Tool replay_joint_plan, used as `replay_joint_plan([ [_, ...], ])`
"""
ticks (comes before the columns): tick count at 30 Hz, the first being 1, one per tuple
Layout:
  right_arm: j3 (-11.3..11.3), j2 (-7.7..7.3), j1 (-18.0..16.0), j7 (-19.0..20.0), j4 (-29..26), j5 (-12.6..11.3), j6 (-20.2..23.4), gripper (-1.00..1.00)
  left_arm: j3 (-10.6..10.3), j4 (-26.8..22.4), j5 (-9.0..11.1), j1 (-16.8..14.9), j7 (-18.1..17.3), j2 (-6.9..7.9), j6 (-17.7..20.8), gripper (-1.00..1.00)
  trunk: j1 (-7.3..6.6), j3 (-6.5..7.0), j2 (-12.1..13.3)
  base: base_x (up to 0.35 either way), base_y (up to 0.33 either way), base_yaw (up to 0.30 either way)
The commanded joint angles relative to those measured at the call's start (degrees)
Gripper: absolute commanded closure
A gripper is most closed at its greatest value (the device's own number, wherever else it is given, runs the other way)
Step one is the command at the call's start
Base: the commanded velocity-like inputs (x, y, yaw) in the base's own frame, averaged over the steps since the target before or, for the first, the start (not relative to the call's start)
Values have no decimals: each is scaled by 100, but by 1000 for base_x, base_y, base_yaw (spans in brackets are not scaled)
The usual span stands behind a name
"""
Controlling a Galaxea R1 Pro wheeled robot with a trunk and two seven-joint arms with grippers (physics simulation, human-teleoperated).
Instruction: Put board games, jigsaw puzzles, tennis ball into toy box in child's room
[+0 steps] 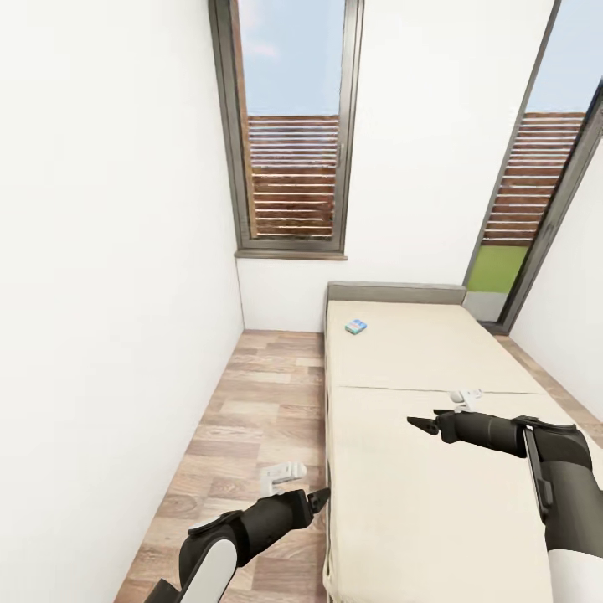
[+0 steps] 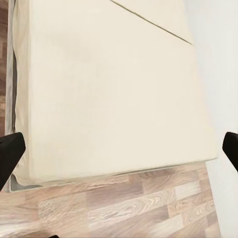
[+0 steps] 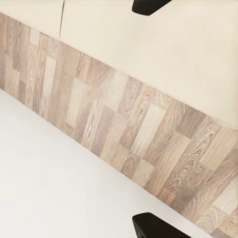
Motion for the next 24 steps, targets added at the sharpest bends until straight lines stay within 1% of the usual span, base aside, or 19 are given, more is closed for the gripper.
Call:
replay_joint_plan([
  [1,-8,2,-8,53,-6,49,36,-100,-2,-8,61,-5,54,0,16,-100,4,-13,-14,0,0,-34],
  [7,-10,2,-6,53,-9,47,39,-100,4,-6,56,-5,53,6,1,-100,4,-13,-14,76,33,-19],
  [16,-12,2,-1,57,-99,45,44,-100,-5,-5,59,2,57,17,-140,-100,4,-13,-14,198,58,-6],
  [24,-12,2,0,56,-149,45,45,-100,-6,-4,60,3,58,17,-159,-100,4,-13,-14,71,12,-1],
])
